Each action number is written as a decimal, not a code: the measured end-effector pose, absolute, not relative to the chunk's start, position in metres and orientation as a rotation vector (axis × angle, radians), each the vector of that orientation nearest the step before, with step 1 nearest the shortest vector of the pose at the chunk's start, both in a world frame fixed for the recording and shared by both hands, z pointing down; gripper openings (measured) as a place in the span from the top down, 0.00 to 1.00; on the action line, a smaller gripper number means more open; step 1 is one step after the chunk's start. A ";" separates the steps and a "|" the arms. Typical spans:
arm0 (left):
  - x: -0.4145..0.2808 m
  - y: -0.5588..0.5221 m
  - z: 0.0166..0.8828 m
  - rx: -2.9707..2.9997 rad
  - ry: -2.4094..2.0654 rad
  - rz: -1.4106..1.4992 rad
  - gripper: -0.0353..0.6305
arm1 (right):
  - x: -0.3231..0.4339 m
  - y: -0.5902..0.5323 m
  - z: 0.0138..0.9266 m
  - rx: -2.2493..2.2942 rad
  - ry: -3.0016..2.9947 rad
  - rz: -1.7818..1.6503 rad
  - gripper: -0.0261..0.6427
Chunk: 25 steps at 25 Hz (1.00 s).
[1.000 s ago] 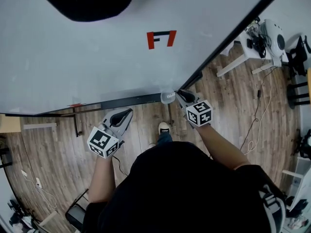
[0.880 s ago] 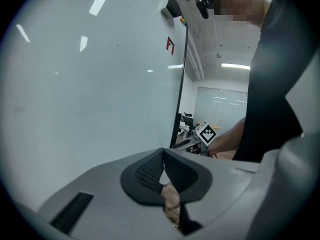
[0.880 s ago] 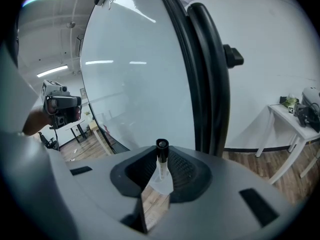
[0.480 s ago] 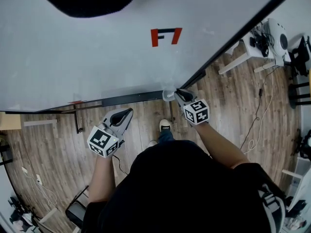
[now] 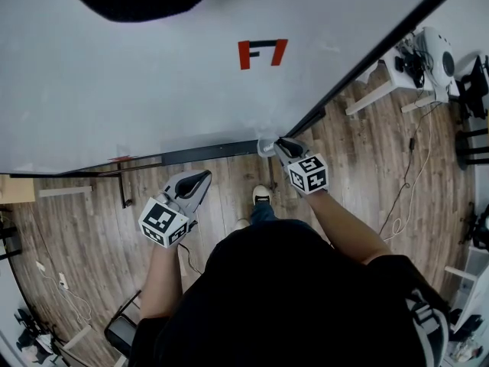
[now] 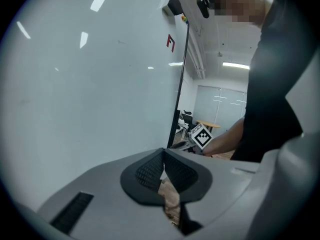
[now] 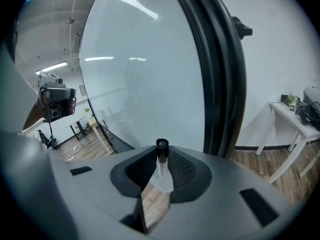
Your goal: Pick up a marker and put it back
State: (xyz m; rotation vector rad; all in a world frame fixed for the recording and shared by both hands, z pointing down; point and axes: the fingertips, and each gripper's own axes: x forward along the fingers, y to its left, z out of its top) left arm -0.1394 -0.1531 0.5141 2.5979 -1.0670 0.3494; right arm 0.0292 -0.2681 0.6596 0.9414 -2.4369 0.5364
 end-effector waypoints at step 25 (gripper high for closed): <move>-0.134 -0.112 0.493 2.675 -1.032 0.354 0.93 | 0.072 -0.236 0.602 1.114 -2.469 0.435 0.77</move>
